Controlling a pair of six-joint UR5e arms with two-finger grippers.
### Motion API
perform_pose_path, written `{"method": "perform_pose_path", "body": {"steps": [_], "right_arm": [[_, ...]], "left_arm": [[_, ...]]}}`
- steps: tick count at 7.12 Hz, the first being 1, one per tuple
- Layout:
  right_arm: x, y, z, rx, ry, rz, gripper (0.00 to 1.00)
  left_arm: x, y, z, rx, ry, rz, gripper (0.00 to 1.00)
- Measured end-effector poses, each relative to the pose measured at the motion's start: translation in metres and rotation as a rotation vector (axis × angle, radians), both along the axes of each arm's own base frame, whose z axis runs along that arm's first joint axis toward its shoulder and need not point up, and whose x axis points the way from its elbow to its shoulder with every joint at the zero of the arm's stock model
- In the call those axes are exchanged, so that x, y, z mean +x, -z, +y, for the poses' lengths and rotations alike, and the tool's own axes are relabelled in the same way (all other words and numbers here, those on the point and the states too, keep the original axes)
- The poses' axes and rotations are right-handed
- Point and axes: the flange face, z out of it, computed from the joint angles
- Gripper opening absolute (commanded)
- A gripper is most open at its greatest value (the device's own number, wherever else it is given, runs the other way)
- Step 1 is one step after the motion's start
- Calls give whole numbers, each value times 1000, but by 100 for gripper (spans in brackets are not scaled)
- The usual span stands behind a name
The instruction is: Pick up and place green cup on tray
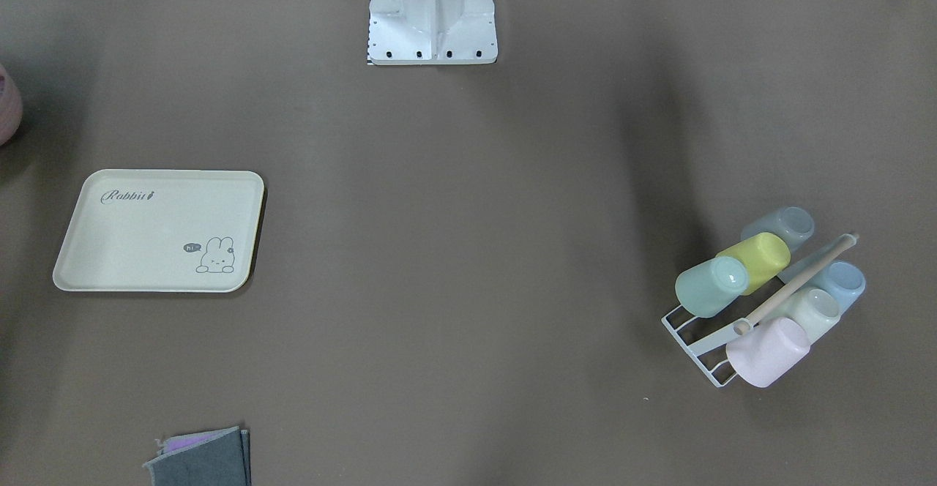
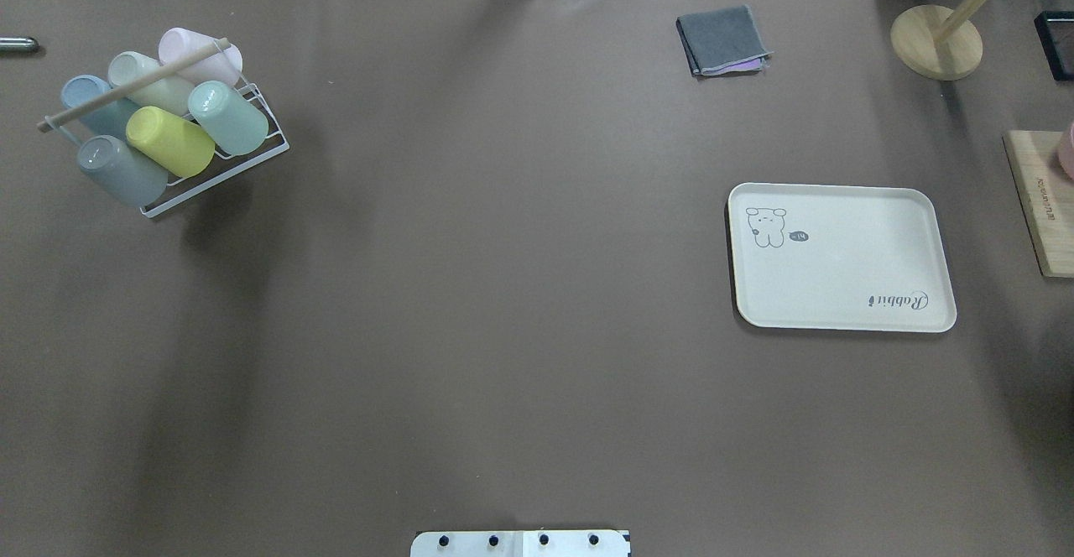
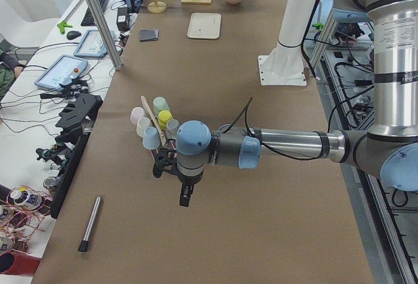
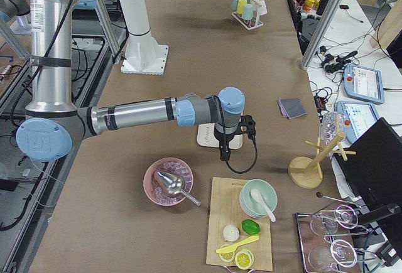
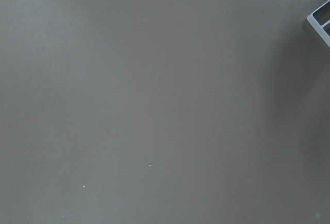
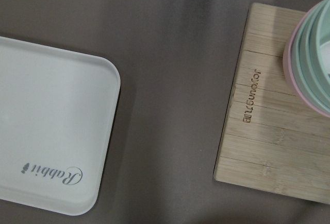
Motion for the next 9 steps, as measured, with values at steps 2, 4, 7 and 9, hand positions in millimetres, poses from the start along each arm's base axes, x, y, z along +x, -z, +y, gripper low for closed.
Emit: {"method": "perform_pose_path", "body": {"steps": [2, 4, 7, 9], "right_arm": [[0, -2, 1, -8, -1, 2, 100], [-4, -3, 1, -16, 2, 4, 100], [-34, 7, -2, -68, -13, 22, 100], [-69, 10, -7, -65, 22, 74, 100]], "left_arm": [[6, 27, -18, 58, -16, -3, 99], [28, 50, -39, 105, -62, -4, 99], [45, 81, -63, 171, -95, -5, 99], [61, 90, -65, 190, -128, -2, 99]]}}
